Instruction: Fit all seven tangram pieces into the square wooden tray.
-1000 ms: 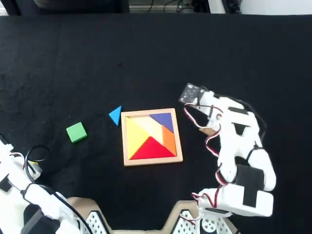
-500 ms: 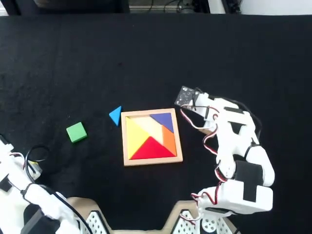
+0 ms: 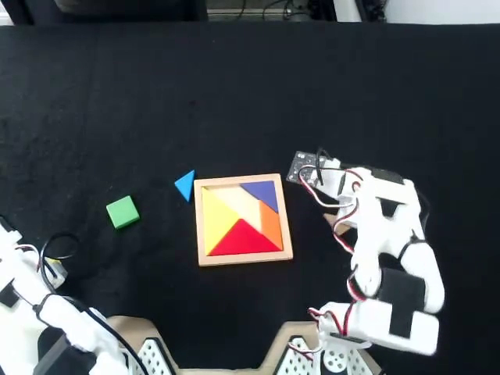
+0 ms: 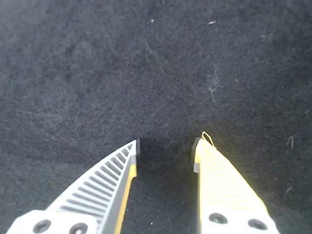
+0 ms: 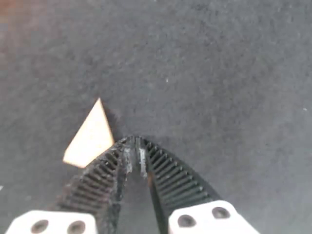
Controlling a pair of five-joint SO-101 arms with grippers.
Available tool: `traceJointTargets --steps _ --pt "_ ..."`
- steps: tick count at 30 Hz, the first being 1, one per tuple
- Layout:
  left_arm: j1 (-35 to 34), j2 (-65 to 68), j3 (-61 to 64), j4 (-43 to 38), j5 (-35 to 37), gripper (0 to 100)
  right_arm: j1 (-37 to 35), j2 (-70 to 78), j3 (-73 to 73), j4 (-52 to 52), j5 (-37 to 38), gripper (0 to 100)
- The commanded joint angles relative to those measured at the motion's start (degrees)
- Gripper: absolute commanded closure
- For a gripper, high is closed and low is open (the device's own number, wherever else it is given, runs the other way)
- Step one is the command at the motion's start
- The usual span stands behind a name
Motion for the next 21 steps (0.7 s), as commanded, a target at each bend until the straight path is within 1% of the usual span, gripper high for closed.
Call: traceJointTargets --steps 1,5,11,19,21 --pt "1.1 -0.7 0.1 -0.7 0.5 80 1.1 -5.8 -0.5 6.5 1.9 98.8" --pt "1.1 -0.7 0.1 -0.7 0.5 80 0.6 -6.8 1.8 12.3 6.4 98.8" --pt "1.1 -0.7 0.1 -0.7 0.4 80 0.4 -10.6 2.2 13.9 5.7 98.8" --pt "1.1 -0.7 0.1 -0.7 0.4 80 -9.6 -22.1 9.3 14.2 1.0 98.8" --pt "1.1 -0.7 0.1 -0.7 0.4 80 -11.1 -23.5 10.9 12.0 -0.3 98.8"
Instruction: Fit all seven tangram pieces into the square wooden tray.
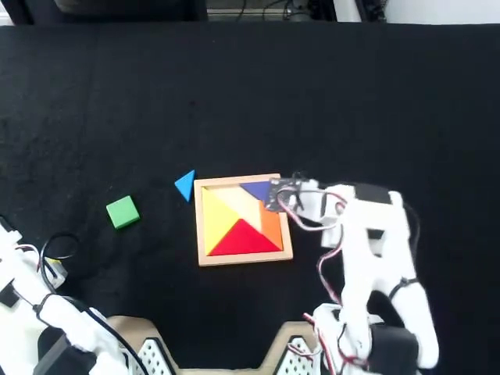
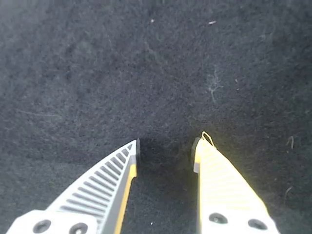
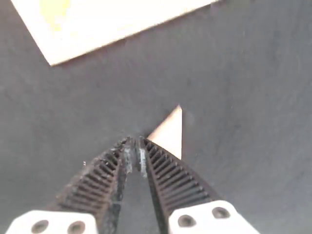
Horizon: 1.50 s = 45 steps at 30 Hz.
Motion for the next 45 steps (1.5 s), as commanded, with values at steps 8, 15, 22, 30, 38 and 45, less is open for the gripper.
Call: traceJointTargets --steps 8,15,22,30,38,45 --pt "1.0 -0.7 0.1 -0.7 0.4 80 -4.5 -1.6 4.5 -9.4 -4.6 98.8" --pt "1.0 -0.7 0.1 -0.7 0.4 80 -4.0 4.1 1.6 -11.8 -4.6 98.8" --pt "1.0 -0.7 0.1 -0.7 0.5 80 -1.0 11.0 -3.9 -11.8 -4.5 98.8" --pt "1.0 -0.7 0.1 -0.7 0.5 80 -0.9 15.6 -7.9 -14.4 -4.5 98.8" --pt "1.0 -0.7 0.1 -0.7 0.5 80 1.1 21.7 -9.6 -21.0 -5.1 98.8" --pt "1.0 -0.7 0.1 -0.7 0.5 80 0.7 20.2 -12.5 -22.2 -14.5 98.8"
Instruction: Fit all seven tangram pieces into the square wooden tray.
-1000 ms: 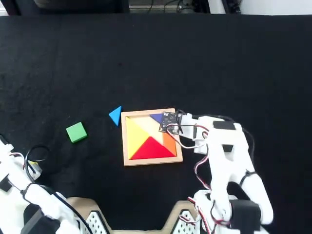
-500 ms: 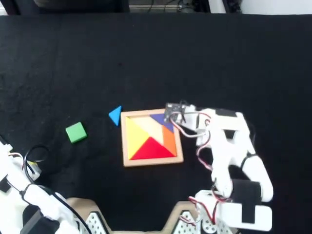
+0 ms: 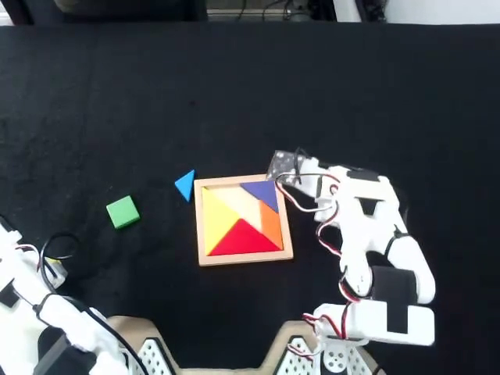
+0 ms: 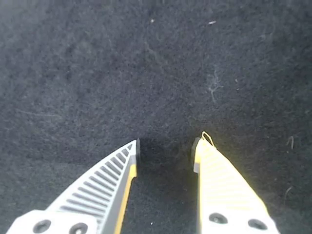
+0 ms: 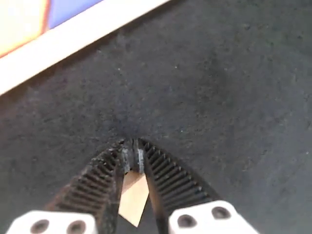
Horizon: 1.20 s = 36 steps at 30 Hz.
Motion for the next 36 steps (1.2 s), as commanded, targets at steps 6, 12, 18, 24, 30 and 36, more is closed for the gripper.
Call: traceJointTargets --steps 6,12,18,24,30,36 --pt "1.0 -0.7 0.1 -0.7 0.4 80 1.3 -1.5 -3.6 -6.8 -6.3 98.8" --pt "1.0 -0.7 0.1 -0.7 0.4 80 1.3 -1.9 -2.6 -6.1 -6.3 98.8" --pt "1.0 -0.7 0.1 -0.7 0.4 80 -2.6 -7.1 -1.4 1.3 -6.1 98.8" --pt "1.0 -0.7 0.1 -0.7 0.4 80 -1.4 -7.3 0.5 1.8 -3.3 98.8" --pt "1.0 -0.7 0.1 -0.7 0.4 80 0.4 -6.0 0.7 1.9 -1.0 98.8" --pt "1.0 -0.7 0.1 -0.7 0.4 80 2.3 -1.0 -2.4 1.5 -0.5 98.8"
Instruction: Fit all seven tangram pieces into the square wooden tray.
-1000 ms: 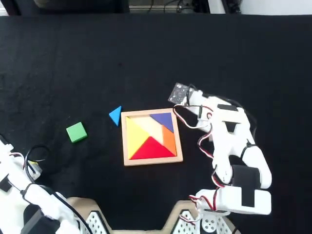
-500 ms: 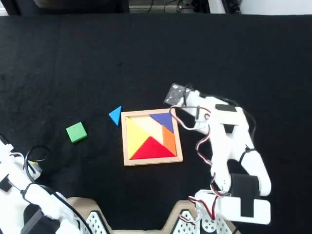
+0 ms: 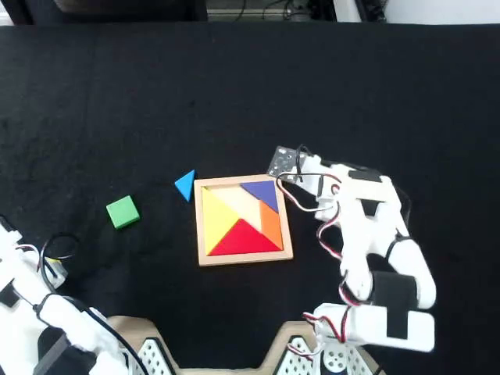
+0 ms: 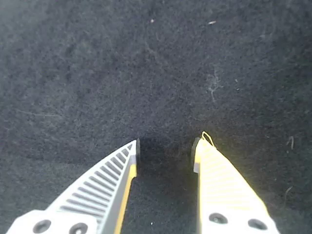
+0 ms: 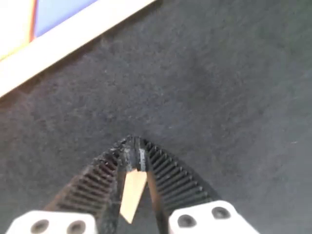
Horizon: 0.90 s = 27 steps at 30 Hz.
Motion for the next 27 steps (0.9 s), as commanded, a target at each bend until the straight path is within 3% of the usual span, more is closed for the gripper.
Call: traceJointTargets --steps 1,17,19,22,27 --pt "1.0 -0.7 0.1 -0.7 0.4 80 2.5 1.8 -3.4 0.1 0.7 98.8" --pt "1.0 -0.7 0.1 -0.7 0.4 80 10.3 2.2 -3.2 -4.3 2.3 98.8" --pt "1.0 -0.7 0.1 -0.7 0.4 80 9.6 1.2 -3.2 -4.3 -1.4 98.8" --pt "1.1 -0.7 0.1 -0.7 0.4 80 6.9 -4.0 -3.4 -3.6 -13.1 98.8" --pt "1.1 -0.7 0.1 -0.7 0.4 80 3.8 -19.2 -3.2 8.3 -30.0 98.8"
